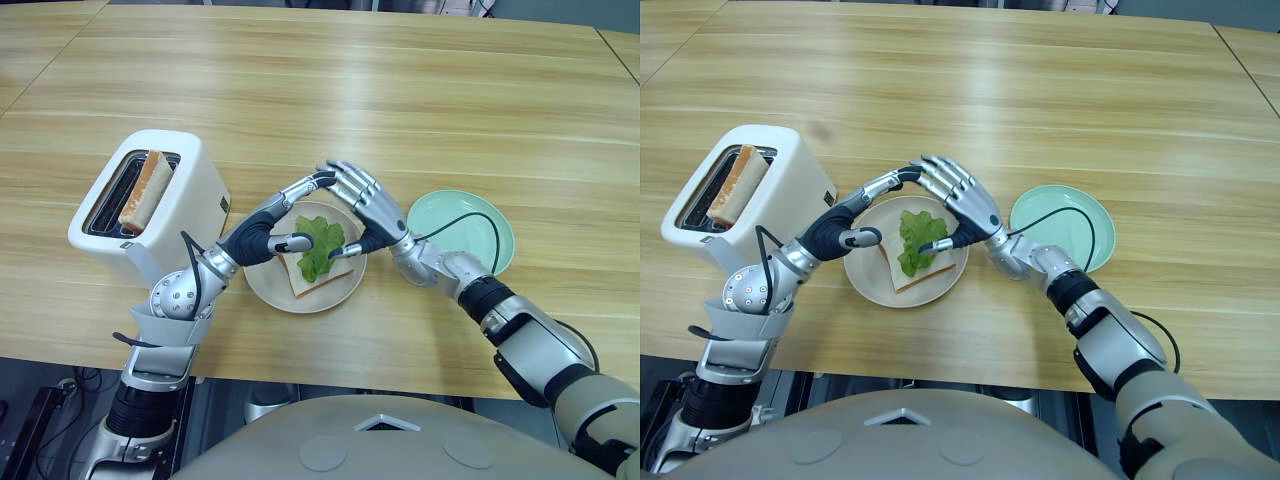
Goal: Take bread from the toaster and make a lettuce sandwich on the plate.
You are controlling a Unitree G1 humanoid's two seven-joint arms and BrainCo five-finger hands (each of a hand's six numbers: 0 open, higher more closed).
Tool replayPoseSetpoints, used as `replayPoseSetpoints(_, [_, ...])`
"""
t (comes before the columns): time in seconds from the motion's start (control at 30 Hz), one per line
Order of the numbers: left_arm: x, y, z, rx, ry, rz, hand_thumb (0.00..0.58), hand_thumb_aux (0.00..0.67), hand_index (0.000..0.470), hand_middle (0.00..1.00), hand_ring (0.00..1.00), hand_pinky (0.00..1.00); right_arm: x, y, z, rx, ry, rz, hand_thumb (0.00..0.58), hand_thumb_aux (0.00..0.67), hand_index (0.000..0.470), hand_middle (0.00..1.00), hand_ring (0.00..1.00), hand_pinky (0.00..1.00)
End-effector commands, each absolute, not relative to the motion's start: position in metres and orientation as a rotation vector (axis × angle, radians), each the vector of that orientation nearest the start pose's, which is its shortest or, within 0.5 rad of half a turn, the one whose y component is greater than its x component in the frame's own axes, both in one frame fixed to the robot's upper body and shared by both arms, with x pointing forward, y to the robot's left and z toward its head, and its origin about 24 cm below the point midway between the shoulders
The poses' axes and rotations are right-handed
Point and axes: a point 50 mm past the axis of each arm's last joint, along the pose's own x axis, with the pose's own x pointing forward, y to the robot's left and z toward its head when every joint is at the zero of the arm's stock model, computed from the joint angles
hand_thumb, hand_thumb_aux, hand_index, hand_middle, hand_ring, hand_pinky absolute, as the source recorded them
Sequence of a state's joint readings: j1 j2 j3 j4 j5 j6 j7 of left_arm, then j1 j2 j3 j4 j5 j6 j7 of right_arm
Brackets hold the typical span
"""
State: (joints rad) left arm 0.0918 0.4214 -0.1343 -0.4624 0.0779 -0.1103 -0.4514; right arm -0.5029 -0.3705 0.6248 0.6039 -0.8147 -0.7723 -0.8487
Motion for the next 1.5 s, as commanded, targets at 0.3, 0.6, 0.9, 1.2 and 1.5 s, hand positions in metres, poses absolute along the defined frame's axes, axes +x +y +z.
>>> replayPoseSetpoints(0.3, [0.210, 0.166, 0.185, 0.471, -0.628, -0.368, 0.000, 0.000, 0.000, 0.00, 0.00, 0.00, 0.288, -0.095, 0.045, -0.616, -0.720, 0.288, 0.000, 0.000, 0.000, 0.00, 0.00, 0.00])
replayPoseSetpoints(0.6, [0.196, 0.248, 0.231, 0.854, -0.673, 0.153, 0.000, 0.000, 0.000, 0.00, 0.00, 0.00, 0.293, -0.102, 0.029, -0.554, -0.579, 0.213, 0.000, 0.000, 0.000, 0.00, 0.00, 0.00])
replayPoseSetpoints(0.9, [0.201, 0.284, 0.186, 1.121, -0.322, 0.233, 0.000, 0.000, 0.000, 0.00, 0.00, 0.00, 0.297, -0.114, 0.028, -0.526, -0.524, 0.159, 0.000, 0.000, 0.000, 0.00, 0.00, 0.00])
replayPoseSetpoints(1.2, [0.205, 0.289, 0.132, 1.142, -0.104, 0.143, 0.000, 0.000, 0.000, 0.00, 0.00, 0.00, 0.299, -0.116, 0.026, -0.517, -0.498, 0.147, 0.000, 0.000, 0.000, 0.00, 0.00, 0.00])
replayPoseSetpoints(1.5, [0.200, 0.301, 0.115, 1.159, -0.017, 0.157, 0.000, 0.000, 0.000, 0.00, 0.00, 0.00, 0.300, -0.122, 0.027, -0.522, -0.491, 0.127, 0.000, 0.000, 0.000, 0.00, 0.00, 0.00])
